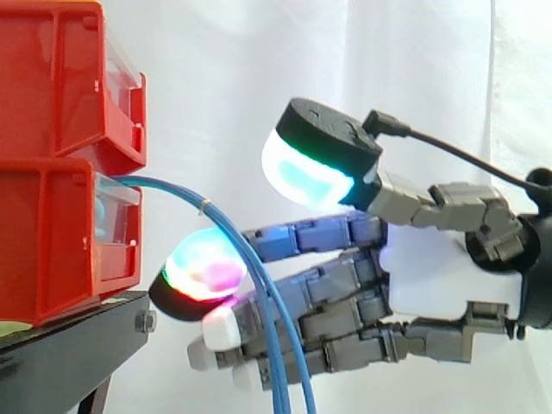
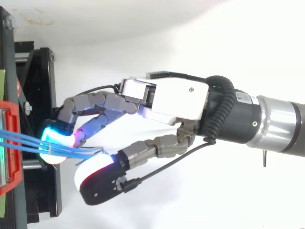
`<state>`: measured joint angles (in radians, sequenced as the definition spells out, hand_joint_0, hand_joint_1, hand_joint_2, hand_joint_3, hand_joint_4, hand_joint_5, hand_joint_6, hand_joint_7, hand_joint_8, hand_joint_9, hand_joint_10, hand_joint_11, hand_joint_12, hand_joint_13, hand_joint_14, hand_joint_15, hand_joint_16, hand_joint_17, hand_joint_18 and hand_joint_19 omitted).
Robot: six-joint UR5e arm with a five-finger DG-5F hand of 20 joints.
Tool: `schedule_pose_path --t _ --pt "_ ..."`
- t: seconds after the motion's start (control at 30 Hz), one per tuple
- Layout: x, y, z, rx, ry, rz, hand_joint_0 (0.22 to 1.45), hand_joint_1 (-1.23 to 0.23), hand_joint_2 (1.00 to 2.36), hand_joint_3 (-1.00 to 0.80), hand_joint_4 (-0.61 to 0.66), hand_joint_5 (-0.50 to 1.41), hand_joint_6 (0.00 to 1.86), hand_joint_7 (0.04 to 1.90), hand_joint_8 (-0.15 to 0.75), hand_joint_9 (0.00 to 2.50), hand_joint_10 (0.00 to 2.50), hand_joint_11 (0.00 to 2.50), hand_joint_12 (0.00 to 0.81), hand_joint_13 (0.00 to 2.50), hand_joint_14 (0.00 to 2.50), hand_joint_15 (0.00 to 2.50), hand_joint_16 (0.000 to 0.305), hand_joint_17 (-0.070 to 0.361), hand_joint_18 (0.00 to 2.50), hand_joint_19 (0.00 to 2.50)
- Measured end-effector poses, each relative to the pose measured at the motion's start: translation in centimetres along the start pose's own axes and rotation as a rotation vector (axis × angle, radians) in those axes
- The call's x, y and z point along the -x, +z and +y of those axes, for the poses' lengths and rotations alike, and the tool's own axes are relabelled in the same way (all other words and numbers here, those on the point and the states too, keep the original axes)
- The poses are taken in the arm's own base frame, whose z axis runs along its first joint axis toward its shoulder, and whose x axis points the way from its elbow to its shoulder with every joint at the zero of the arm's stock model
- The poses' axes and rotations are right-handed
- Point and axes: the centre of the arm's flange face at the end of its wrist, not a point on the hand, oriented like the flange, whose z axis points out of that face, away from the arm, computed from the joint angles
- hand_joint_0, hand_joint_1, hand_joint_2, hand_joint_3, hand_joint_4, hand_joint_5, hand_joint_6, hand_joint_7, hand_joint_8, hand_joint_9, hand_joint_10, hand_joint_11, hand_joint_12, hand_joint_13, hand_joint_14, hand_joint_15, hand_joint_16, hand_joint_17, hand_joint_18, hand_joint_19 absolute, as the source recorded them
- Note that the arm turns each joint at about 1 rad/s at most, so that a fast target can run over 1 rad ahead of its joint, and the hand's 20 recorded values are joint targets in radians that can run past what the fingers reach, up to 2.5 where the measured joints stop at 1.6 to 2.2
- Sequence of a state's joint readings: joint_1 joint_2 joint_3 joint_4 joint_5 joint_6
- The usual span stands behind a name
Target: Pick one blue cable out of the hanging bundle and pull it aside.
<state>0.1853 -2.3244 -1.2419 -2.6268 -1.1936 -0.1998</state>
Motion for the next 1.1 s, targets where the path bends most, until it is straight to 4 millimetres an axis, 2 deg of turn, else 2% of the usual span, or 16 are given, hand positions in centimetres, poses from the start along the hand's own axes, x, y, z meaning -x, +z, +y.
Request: schedule_pose_path --t 0.17,0.4,0.57,0.73,0.93,1.1 --pt "0.3 0.5 1.1 -0.012 -0.004 0.0 0.56 -0.68 1.01 -0.38 0.09 -0.09 0.5 1.26 0.23 0.74 0.01 0.3 0.302 0.39 0.0 0.12 0.044 0.1 0.28 0.28" --pt "0.7 0.8 1.9 -0.038 0.015 0.0 0.56 -0.7 1.01 -0.36 0.07 -0.11 0.59 1.13 0.225 0.73 0.01 0.31 0.302 0.4 0.0 0.13 0.044 0.1 0.29 0.29" --pt "0.4 0.8 2.1 -0.048 0.025 0.003 0.55 -0.68 1.0 -0.42 0.1 -0.11 0.67 1.01 0.237 0.76 0.01 0.31 0.309 0.42 0.01 0.14 0.045 0.101 0.31 0.3" --pt "0.3 0.8 2.1 -0.049 0.026 0.004 0.54 -0.59 1.0 -0.46 0.11 -0.12 0.76 0.9 0.25 0.82 0.01 0.33 0.316 0.46 0.01 0.17 0.045 0.102 0.36 0.33" --pt "0.2 0.7 2.2 -0.049 0.026 0.008 0.52 -0.53 1.0 -0.5 0.12 -0.1 0.8 0.89 0.271 0.91 0.01 0.35 0.327 0.53 0.01 0.21 0.046 0.103 0.41 0.36" --pt "0.2 0.7 2.2 -0.049 0.027 0.01 0.51 -0.59 1.0 -0.5 0.13 -0.09 0.82 0.87 0.286 0.97 0.01 0.38 0.334 0.59 0.01 0.25 0.045 0.102 0.5 0.4"
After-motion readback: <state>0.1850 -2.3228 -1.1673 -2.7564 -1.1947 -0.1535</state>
